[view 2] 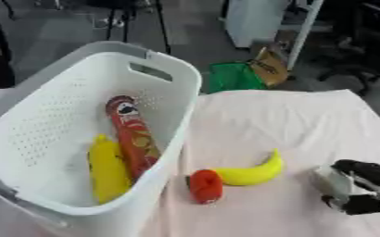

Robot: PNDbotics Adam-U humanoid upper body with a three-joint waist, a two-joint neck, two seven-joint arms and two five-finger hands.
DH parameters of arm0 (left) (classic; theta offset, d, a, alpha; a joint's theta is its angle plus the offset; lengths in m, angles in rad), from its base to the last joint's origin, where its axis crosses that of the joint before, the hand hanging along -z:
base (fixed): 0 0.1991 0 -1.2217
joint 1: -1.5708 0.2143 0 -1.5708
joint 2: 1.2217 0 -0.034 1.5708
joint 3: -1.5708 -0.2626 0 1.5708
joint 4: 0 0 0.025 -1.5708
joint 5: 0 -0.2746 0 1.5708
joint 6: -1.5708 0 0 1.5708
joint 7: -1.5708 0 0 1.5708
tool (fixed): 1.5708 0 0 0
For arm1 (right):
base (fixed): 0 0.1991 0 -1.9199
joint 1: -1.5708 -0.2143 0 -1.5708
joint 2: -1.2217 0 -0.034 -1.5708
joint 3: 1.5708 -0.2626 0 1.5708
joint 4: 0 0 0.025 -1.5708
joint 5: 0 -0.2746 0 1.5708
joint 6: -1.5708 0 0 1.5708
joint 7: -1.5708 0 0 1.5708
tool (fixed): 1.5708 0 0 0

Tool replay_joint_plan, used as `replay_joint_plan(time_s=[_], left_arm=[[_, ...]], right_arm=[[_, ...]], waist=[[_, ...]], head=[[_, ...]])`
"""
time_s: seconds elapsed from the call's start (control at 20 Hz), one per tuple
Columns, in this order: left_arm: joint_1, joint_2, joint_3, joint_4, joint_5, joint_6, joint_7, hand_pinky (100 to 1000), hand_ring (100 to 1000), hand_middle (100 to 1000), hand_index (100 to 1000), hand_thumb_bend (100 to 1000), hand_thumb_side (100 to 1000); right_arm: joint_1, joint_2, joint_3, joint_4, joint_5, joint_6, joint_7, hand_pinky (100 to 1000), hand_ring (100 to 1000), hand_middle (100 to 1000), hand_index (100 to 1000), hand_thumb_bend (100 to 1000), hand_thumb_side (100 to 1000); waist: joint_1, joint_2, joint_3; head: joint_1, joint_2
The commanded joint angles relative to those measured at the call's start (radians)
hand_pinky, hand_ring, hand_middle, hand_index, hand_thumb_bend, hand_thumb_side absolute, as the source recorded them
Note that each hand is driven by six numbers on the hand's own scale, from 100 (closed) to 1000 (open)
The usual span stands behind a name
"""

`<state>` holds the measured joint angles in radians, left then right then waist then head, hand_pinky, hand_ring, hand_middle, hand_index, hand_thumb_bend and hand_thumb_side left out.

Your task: Pick up objects on the table and place them in the box.

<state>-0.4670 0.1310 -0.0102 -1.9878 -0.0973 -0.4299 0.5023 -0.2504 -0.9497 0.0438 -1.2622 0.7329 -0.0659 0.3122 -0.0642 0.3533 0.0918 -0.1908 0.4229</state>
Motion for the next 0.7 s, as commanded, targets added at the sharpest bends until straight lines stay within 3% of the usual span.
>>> replay_joint_plan(time_s=[0.05,0.25,0.55,0.7], left_arm=[[-0.017,0.001,-0.003,-0.012,0.002,0.001,-0.004,599,463,605,667,100,961],[-0.016,0.001,-0.003,-0.012,0.002,0.001,-0.005,599,463,605,666,100,960],[-0.017,0.0,-0.004,-0.012,0.001,0.001,-0.007,599,464,605,666,100,961],[-0.017,0.0,-0.005,-0.012,0.001,0.001,-0.007,599,464,606,666,100,961]], right_arm=[[-0.007,-0.028,-0.008,-0.007,0.014,0.01,-0.031,1000,1000,958,1000,319,716],[0.001,-0.03,-0.003,-0.024,0.031,0.032,-0.091,1000,1000,910,958,323,691],[0.006,-0.028,-0.001,-0.034,0.054,0.057,-0.169,1000,992,807,864,225,710],[0.009,-0.027,0.004,-0.036,0.065,0.073,-0.215,994,976,767,826,217,692]], waist=[[0.0,-0.016,-0.002],[0.0,-0.016,-0.004],[0.0,-0.017,-0.007],[0.0,-0.017,-0.007]], head=[[0.001,-0.007],[0.002,-0.005],[0.004,-0.006],[0.004,-0.007]])
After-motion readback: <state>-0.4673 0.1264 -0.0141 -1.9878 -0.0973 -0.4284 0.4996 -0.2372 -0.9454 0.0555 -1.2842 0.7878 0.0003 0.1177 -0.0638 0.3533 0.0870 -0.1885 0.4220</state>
